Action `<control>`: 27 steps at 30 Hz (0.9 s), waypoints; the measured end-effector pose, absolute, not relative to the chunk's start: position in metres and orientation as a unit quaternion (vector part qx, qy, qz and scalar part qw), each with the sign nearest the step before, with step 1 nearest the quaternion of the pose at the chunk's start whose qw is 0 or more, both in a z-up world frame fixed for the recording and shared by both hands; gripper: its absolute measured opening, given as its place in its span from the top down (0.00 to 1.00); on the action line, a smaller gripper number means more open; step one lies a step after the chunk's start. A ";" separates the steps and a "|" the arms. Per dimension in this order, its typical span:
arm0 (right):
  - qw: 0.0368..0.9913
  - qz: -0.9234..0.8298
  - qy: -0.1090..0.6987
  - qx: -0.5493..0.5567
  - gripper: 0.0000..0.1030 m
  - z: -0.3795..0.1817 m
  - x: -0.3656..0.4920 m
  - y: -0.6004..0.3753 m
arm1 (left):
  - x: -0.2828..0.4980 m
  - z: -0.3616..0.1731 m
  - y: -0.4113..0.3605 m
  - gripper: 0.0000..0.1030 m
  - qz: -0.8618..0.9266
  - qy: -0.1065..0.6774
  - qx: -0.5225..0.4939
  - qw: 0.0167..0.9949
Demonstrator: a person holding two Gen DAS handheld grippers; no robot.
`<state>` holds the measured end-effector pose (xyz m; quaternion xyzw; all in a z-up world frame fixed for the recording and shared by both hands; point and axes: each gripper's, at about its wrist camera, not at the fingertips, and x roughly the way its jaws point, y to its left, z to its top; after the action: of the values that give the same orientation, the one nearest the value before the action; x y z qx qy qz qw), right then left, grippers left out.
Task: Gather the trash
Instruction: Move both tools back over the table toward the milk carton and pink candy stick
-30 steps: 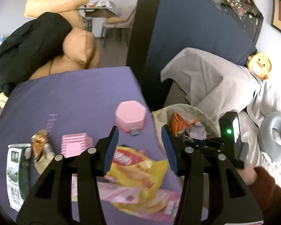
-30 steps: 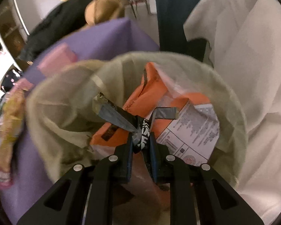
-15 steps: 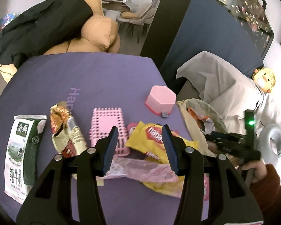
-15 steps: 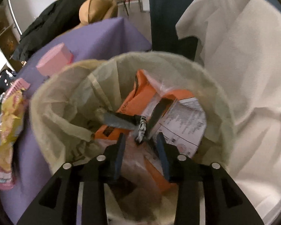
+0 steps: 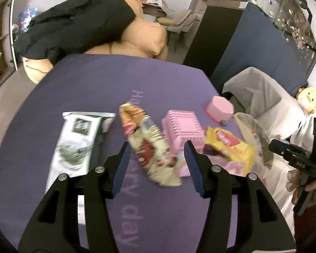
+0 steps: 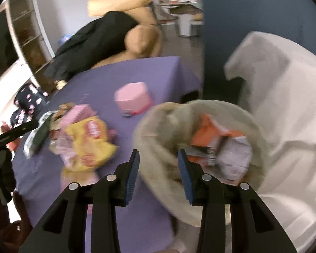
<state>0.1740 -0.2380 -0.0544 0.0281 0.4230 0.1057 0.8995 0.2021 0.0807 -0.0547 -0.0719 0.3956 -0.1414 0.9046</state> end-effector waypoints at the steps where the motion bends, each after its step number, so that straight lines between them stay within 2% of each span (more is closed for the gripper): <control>1: 0.898 0.117 0.423 0.016 0.65 -0.055 0.173 -0.224 | 0.198 -0.055 0.085 0.51 -0.136 0.393 -0.067 0.907; 8: 0.894 0.157 0.419 -0.014 0.65 -0.061 0.171 -0.173 | 0.182 -0.059 0.126 0.51 -0.110 0.388 -0.065 0.913; 17: 0.894 0.158 0.420 0.005 0.65 -0.067 0.168 -0.167 | 0.194 -0.066 0.174 0.51 -0.062 0.396 -0.095 0.911; 27: 0.895 0.162 0.416 0.009 0.64 -0.065 0.168 -0.179 | 0.215 -0.089 0.170 0.51 -0.068 0.430 -0.099 0.895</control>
<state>0.1678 -0.1794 -0.0645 0.0086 0.4162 0.1624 0.8946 0.2153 0.1701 -0.0894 -0.0987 0.4304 -0.0682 0.8946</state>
